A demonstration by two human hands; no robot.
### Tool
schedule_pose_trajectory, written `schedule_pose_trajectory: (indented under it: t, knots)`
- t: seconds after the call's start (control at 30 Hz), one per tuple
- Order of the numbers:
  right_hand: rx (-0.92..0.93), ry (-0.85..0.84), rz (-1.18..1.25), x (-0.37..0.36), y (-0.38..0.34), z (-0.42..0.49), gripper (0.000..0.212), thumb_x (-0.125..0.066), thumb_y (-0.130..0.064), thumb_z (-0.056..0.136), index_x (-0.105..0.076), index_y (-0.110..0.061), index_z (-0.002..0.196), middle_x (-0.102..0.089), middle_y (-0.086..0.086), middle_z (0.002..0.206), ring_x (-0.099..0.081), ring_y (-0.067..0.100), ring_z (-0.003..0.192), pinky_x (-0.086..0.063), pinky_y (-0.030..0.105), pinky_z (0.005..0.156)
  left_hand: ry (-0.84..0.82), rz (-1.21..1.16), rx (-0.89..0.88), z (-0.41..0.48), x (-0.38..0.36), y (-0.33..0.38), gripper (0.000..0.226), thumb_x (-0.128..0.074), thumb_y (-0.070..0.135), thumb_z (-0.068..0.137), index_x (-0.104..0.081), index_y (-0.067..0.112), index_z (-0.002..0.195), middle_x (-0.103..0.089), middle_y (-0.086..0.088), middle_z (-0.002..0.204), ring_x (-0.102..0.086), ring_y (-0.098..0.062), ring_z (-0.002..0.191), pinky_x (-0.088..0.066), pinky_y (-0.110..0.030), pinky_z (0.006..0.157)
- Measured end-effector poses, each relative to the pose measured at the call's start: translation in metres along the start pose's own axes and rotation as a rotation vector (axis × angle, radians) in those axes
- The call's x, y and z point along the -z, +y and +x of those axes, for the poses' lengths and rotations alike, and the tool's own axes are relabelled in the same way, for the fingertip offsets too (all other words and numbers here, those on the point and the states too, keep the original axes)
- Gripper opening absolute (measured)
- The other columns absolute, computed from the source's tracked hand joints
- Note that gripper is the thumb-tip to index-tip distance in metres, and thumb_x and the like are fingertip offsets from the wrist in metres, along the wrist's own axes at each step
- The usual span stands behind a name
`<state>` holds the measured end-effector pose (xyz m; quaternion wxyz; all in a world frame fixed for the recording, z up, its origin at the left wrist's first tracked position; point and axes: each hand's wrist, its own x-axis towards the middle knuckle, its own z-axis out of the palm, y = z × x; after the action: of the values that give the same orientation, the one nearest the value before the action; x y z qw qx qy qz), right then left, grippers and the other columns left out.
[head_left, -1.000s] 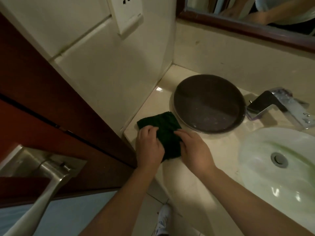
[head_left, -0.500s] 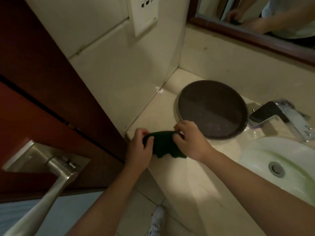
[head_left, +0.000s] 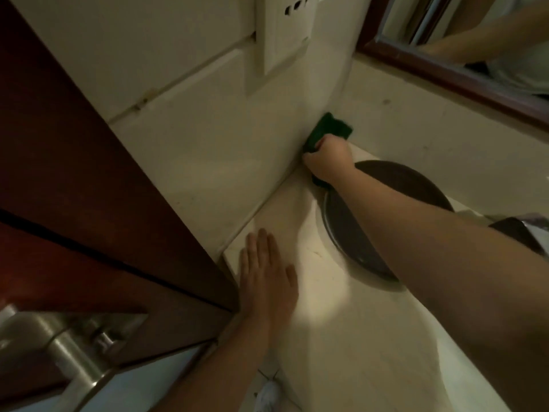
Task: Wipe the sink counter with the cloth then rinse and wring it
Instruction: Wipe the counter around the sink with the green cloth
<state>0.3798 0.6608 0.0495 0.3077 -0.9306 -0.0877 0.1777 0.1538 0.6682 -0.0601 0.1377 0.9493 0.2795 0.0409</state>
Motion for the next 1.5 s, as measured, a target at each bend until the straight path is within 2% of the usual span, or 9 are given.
schedule_pose_trajectory:
  t: [0.23,0.3,0.4,0.5,0.63,0.73,0.9,1.07,1.5]
  knots:
    - [-0.521,-0.078,0.588,-0.036,-0.028,0.016,0.067,-0.025,-0.058,0.098,-0.024,-0.014,0.149,-0.045,0.005,0.124,-0.046,0.023,0.104,-0.04,0.029,0.099,0.034,-0.038,-0.005,-0.002,-0.002,0.002,0.069,-0.051,0.023,0.085,-0.032,-0.003,0.146,-0.034,-0.018,0.153,-0.031,-0.031,0.143,-0.032,-0.042,0.114]
    - [-0.383,-0.132,0.275,-0.04,-0.027,0.007,0.073,-0.044,-0.045,0.095,-0.011,-0.013,0.153,-0.045,0.008,0.133,-0.052,0.023,0.103,-0.05,0.035,0.093,0.093,-0.145,0.004,-0.005,0.001,0.004,0.065,-0.055,0.014,0.083,-0.038,-0.001,0.143,-0.041,-0.018,0.149,-0.04,-0.03,0.138,-0.04,-0.04,0.109]
    - [-0.147,-0.164,0.002,-0.049,-0.02,-0.028,0.051,-0.057,-0.029,0.085,-0.046,-0.004,0.128,-0.059,0.012,0.101,-0.062,0.028,0.084,-0.051,0.032,0.056,0.229,-0.381,0.072,-0.01,0.008,0.002,0.047,-0.048,0.005,0.085,-0.049,0.008,0.133,-0.043,-0.014,0.141,-0.045,-0.024,0.128,-0.045,-0.037,0.103]
    - [-0.023,-0.317,-0.043,-0.05,-0.014,-0.069,0.019,-0.057,-0.02,0.085,-0.054,-0.006,0.097,-0.057,0.01,0.091,-0.06,0.027,0.092,-0.049,0.033,0.072,0.37,-0.688,0.223,-0.009,0.015,-0.006,0.042,-0.044,0.009,0.083,-0.053,0.005,0.123,-0.042,-0.015,0.13,-0.046,-0.027,0.114,-0.044,-0.048,0.099]
    - [0.025,-0.286,0.309,-0.045,0.017,-0.102,0.038,-0.053,-0.012,0.09,-0.048,-0.01,0.128,-0.061,0.009,0.12,-0.056,0.02,0.1,-0.047,0.032,0.087,0.479,-0.672,0.055,0.008,0.044,0.013,0.043,-0.044,0.006,0.083,-0.056,0.005,0.124,-0.048,-0.016,0.129,-0.045,-0.019,0.117,-0.037,-0.023,0.104]
    - [0.064,-0.123,0.417,-0.035,0.064,-0.148,0.053,-0.047,-0.018,0.094,-0.039,-0.017,0.146,-0.053,0.0,0.14,-0.052,0.013,0.124,-0.037,0.024,0.105,0.234,-0.498,-0.097,0.055,0.058,0.042,0.046,-0.045,0.007,0.089,-0.051,0.008,0.134,-0.042,-0.009,0.147,-0.037,-0.022,0.136,-0.033,-0.034,0.112]
    - [0.25,-0.015,-0.089,-0.039,0.142,-0.226,0.054,-0.037,-0.033,0.093,-0.044,-0.018,0.145,-0.048,-0.002,0.146,-0.044,0.015,0.135,-0.029,0.013,0.105,-0.135,0.108,-0.225,0.105,0.017,0.052,0.06,-0.031,0.029,0.1,-0.015,0.003,0.152,-0.006,-0.01,0.163,0.0,-0.027,0.15,-0.003,-0.039,0.122]
    - [0.318,-0.015,-0.491,-0.065,0.194,-0.238,0.06,-0.027,-0.038,0.097,-0.028,-0.013,0.152,-0.024,0.006,0.159,-0.017,0.022,0.149,-0.017,0.036,0.119,-0.055,0.144,-0.309,0.116,0.011,0.033,0.06,-0.031,0.011,0.093,-0.017,0.003,0.151,-0.014,-0.011,0.161,-0.009,-0.026,0.148,-0.008,-0.036,0.121]
    - [0.376,-0.024,-0.489,-0.06,0.199,-0.237,0.064,-0.018,-0.041,0.096,-0.02,-0.01,0.153,-0.018,0.007,0.161,-0.01,0.02,0.149,-0.009,0.035,0.119,0.152,-0.122,-0.021,0.015,0.023,-0.011,0.053,-0.045,-0.009,0.083,-0.053,0.005,0.134,-0.048,-0.014,0.144,-0.042,-0.029,0.133,-0.036,-0.039,0.11]
